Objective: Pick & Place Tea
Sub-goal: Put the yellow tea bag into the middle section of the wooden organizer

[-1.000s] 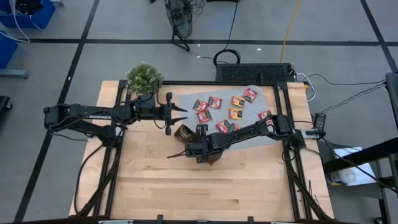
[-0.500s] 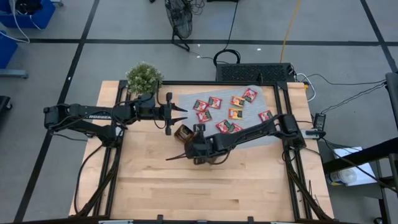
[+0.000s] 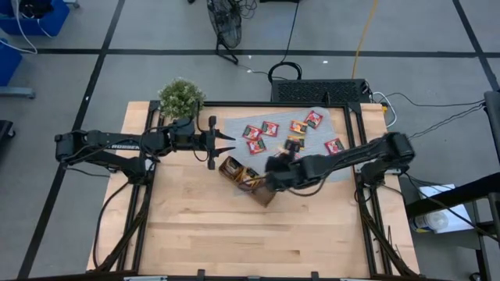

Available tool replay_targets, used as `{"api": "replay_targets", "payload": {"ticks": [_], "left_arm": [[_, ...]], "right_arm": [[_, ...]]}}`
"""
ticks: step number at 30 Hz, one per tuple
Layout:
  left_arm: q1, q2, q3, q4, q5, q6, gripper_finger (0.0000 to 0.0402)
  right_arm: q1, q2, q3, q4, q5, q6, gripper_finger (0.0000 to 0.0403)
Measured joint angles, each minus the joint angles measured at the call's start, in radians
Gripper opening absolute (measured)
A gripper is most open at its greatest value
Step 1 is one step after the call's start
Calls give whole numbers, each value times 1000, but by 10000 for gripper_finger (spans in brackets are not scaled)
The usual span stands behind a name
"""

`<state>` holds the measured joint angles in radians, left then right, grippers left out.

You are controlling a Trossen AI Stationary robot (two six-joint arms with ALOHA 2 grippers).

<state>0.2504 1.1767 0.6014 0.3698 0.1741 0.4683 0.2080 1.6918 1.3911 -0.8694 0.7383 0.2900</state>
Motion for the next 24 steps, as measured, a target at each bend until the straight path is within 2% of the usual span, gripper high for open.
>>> {"api": "replay_targets", "payload": {"ticks": [5, 8, 11, 13, 17, 21, 24], "left_arm": [[0, 0, 0, 1, 0, 0, 131], [0, 0, 0, 1, 0, 0, 131], [0, 0, 0, 1, 0, 0, 131], [0, 0, 0, 1, 0, 0, 131], [0, 0, 0, 1, 0, -1, 131], [0, 0, 0, 1, 0, -1, 131], [0, 0, 0, 1, 0, -1, 131]], "right_arm": [[-61, -162, -272, 177, -15, 38, 8], [-158, -237, -377, 222, -37, 53, 39], [-307, -278, -428, 294, -39, 34, 75], [-426, -280, -454, 395, -120, -17, 88], [-631, -233, -497, 543, -398, -156, 93], [-737, -207, -512, 487, -515, -244, 106], [-745, -212, -514, 418, -526, -301, 125]]}}
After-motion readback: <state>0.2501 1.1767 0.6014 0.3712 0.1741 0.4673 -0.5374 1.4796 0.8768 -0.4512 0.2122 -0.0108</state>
